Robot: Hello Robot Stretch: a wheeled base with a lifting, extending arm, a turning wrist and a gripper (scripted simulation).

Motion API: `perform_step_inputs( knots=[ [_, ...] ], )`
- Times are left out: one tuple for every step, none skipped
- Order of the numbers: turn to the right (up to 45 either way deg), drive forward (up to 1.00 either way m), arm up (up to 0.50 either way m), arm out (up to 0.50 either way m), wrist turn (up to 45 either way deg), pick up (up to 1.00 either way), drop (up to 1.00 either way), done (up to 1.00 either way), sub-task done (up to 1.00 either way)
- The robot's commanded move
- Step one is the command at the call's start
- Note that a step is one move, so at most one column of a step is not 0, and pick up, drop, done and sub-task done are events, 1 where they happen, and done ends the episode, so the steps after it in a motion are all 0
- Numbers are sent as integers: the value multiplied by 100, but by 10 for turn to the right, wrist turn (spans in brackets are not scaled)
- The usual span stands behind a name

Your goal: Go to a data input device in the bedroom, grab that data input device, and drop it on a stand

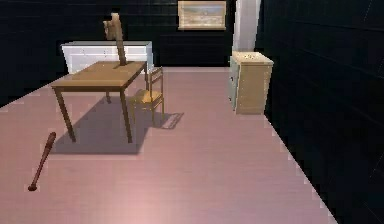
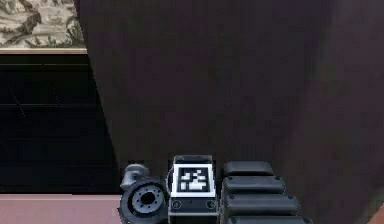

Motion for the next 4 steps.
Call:
perform_step_inputs(
  knots=[
    [0, 35, 0, 0, 0, 0, 0, 0, 0],
    [30, 0, 0, 0, 0, 0, 0, 0, 0],
    [0, 100, 0, 0, 0, 0, 0, 0, 0],
    [0, 100, 0, 0, 0, 0, 0, 0, 0]
  ],
)
